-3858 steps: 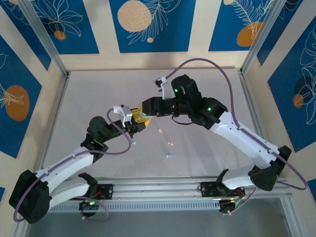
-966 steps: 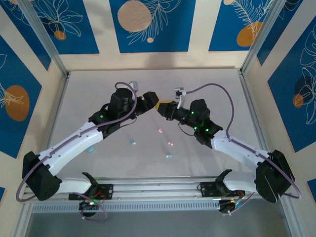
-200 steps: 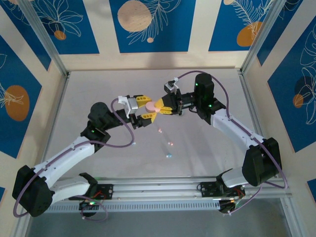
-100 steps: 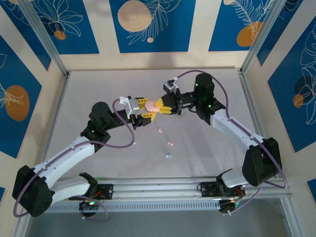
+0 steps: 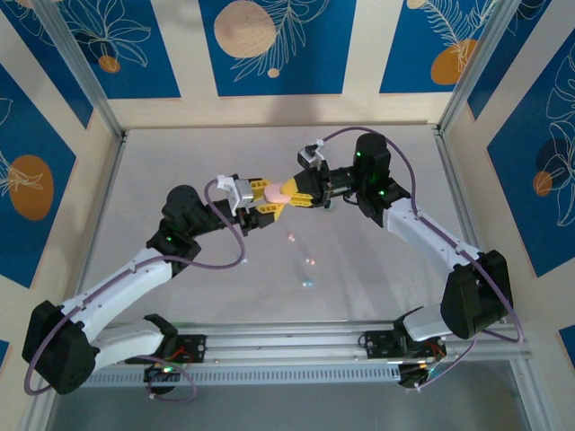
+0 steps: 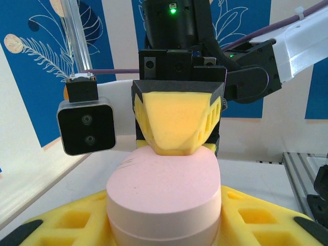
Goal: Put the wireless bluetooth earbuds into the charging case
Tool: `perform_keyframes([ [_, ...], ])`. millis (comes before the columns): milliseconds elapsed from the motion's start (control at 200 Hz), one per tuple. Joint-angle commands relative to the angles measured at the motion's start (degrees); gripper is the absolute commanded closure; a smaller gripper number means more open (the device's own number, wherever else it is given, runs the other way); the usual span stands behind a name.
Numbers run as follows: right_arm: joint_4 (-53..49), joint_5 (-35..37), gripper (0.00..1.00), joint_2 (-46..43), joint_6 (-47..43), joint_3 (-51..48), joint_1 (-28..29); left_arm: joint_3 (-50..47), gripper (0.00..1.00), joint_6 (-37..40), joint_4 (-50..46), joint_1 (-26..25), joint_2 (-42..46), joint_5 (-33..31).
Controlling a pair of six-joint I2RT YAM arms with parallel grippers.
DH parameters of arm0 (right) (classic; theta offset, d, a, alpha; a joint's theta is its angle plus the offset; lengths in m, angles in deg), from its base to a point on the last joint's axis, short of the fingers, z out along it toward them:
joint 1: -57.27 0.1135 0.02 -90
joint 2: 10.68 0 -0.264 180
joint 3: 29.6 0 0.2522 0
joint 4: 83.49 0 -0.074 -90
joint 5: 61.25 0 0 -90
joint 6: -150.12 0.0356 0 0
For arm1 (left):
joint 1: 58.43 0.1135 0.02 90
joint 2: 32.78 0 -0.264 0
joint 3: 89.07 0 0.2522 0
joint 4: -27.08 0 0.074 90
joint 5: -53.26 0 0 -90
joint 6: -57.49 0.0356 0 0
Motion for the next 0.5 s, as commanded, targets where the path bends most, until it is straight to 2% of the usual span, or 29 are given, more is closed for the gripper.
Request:
perform_keyframes([
  [0,-0.3,-0.28,0.87,-0.82,-0.37,-0.64,0.52,0.38,0.58,-1.73,3.56,0.33,-0.19,0.8],
  [495,-0.04,-0.27,0.87,-1.36,-0.52,-0.82,0.54,0.64,0.56,-3.78,5.32,0.34,-1.25,1.88],
])
